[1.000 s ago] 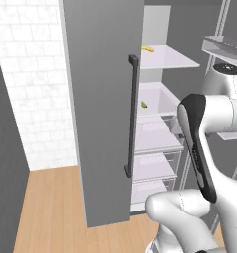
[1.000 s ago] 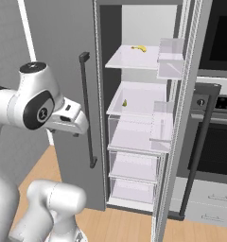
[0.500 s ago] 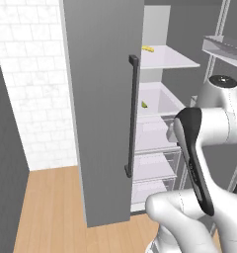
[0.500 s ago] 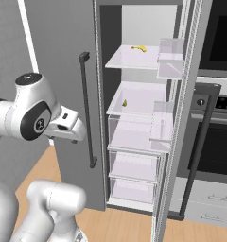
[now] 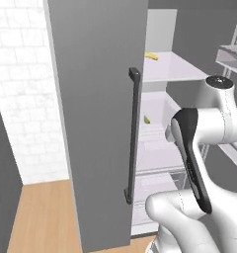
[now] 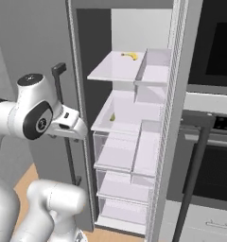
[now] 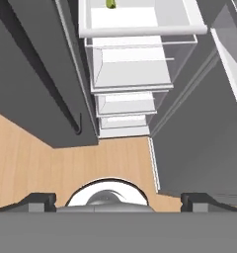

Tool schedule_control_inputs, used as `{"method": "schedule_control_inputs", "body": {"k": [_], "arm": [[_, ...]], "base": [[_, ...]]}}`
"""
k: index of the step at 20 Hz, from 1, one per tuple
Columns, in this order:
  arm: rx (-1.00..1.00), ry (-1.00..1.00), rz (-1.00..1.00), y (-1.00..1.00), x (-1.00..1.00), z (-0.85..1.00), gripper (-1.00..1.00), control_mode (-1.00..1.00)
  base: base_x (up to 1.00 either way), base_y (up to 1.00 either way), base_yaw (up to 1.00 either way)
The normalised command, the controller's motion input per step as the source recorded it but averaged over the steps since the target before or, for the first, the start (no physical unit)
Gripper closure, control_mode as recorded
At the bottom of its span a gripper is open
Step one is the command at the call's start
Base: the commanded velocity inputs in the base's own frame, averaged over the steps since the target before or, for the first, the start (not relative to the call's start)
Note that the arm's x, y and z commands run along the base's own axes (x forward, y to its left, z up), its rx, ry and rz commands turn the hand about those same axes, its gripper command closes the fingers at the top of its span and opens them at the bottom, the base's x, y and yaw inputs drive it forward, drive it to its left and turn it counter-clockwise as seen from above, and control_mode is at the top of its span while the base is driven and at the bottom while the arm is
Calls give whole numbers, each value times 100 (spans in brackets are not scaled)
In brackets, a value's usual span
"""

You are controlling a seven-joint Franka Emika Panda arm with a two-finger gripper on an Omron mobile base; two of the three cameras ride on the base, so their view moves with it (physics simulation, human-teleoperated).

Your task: Grab a lemon wedge from the fridge and one ice cube from the ice bowl, and put them in the glass of lemonade.

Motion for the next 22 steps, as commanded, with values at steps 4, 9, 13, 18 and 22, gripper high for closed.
{"method": "schedule_control_inputs", "body": {"k": [4, 9, 13, 18, 22], "arm": [[0, 0, 0, 0, 0, 0, -100, 100], [0, 0, 0, 0, 0, 0, -100, 100], [0, 0, 0, 0, 0, 0, -100, 100], [0, 0, 0, 0, 0, 0, -100, 100], [0, 0, 0, 0, 0, 0, -100, 100]], "base": [[18, -33, 1], [1, -22, 0], [-2, -36, 0], [-7, -46, -3], [0, 14, 0]]}}
